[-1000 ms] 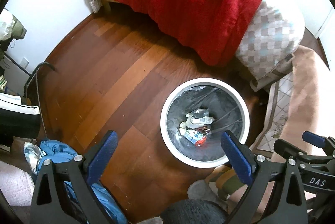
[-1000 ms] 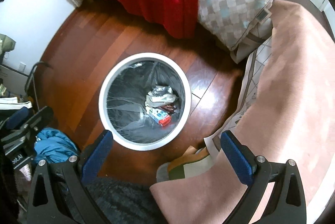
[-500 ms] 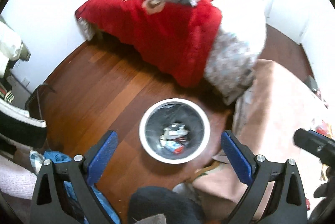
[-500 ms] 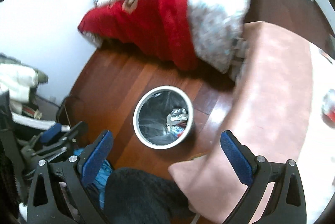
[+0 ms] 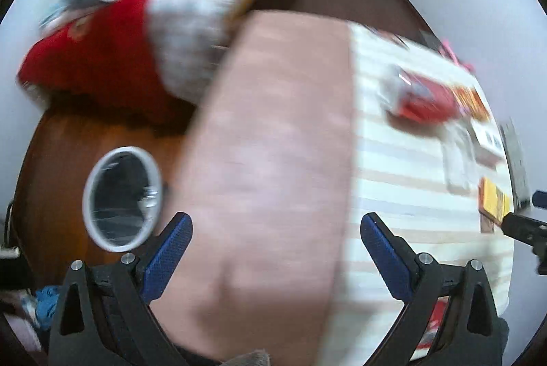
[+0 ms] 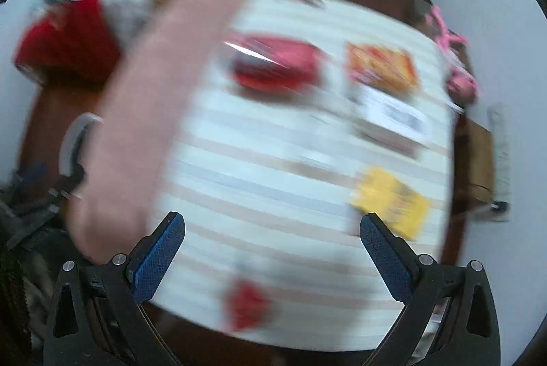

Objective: Collect trash
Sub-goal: 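Move both tools back over the table, then grasp the yellow cigarette box with the right tool while the left tool grasps the clear plastic tray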

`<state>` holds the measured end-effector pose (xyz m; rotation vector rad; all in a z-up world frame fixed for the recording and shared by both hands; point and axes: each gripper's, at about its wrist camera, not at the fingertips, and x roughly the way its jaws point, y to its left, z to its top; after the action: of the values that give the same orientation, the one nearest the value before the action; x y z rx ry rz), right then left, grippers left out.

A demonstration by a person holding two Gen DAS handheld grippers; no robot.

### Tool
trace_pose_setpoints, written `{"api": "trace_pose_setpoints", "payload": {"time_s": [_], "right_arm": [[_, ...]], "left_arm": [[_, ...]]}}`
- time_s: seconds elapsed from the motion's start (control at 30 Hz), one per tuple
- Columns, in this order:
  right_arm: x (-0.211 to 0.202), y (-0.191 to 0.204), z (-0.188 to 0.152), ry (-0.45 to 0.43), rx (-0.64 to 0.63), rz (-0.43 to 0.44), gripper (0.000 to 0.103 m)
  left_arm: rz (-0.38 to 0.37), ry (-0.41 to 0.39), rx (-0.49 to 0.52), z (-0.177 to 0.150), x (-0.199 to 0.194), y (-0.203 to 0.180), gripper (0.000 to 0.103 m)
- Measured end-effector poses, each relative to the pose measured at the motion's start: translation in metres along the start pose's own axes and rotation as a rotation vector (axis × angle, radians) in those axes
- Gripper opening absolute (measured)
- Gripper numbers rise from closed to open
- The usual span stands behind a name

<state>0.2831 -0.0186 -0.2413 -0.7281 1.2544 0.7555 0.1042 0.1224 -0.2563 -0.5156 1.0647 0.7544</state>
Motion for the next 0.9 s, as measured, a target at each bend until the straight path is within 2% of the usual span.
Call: {"api": "trace_pose_setpoints", "payload": {"time_s": [0.07, 0.2, 0.33, 0.43, 0.5, 0.53, 0.57, 0.67, 0.7, 0.77, 0.83, 0.9], "right_arm": [[0.030, -0.036, -0.003, 0.071, -0.026, -0.036, 0.103], [0.069, -0.072, 0.003, 0.143, -0.071, -0.046, 0.103], [0.087, -0.084, 0.013, 0.123, -0.169, -0.043, 0.103], [0.097, -0.084, 0.018, 0.119, -0.242, -0.002, 0.102], [0.103, -0.085, 0.018, 0.131, -0.255, 0.026, 0.090], [0.102, -0.086, 0.018, 0.126, -0.249, 0.041, 0.091], [0.101, -0.087, 0.018, 0.125, -0.237, 0.058, 0.085], [0.103, -0.099, 0.022, 0.109, -0.129, 0.053, 0.078], [0.101, -0.106, 0.023, 0.102, -0.053, 0.062, 0.077], [0.101, -0.132, 0.021, 0.118, 0.188, 0.079, 0.075], [0.096, -0.152, 0.015, 0.087, 0.363, 0.118, 0.073], [0.091, -0.168, 0.008, 0.053, 0.494, 0.122, 0.072]], "left_arm": [[-0.004, 0.037, 0.056, -0.001, 0.017, -0.036, 0.101], [0.016, 0.084, 0.151, -0.001, 0.047, -0.090, 0.101], [0.038, 0.111, 0.201, 0.001, 0.065, -0.118, 0.101], [0.043, 0.119, 0.216, 0.003, 0.072, -0.129, 0.101], [0.043, 0.119, 0.226, 0.004, 0.073, -0.133, 0.101], [0.044, 0.117, 0.230, 0.005, 0.074, -0.135, 0.101], [0.043, 0.116, 0.233, 0.007, 0.074, -0.136, 0.101], [0.030, 0.110, 0.225, 0.014, 0.071, -0.140, 0.101], [0.024, 0.105, 0.225, 0.018, 0.069, -0.142, 0.101], [0.008, 0.094, 0.222, 0.022, 0.063, -0.141, 0.101], [-0.018, 0.093, 0.212, 0.029, 0.059, -0.143, 0.101], [-0.067, 0.105, 0.194, 0.040, 0.056, -0.151, 0.101]]}}
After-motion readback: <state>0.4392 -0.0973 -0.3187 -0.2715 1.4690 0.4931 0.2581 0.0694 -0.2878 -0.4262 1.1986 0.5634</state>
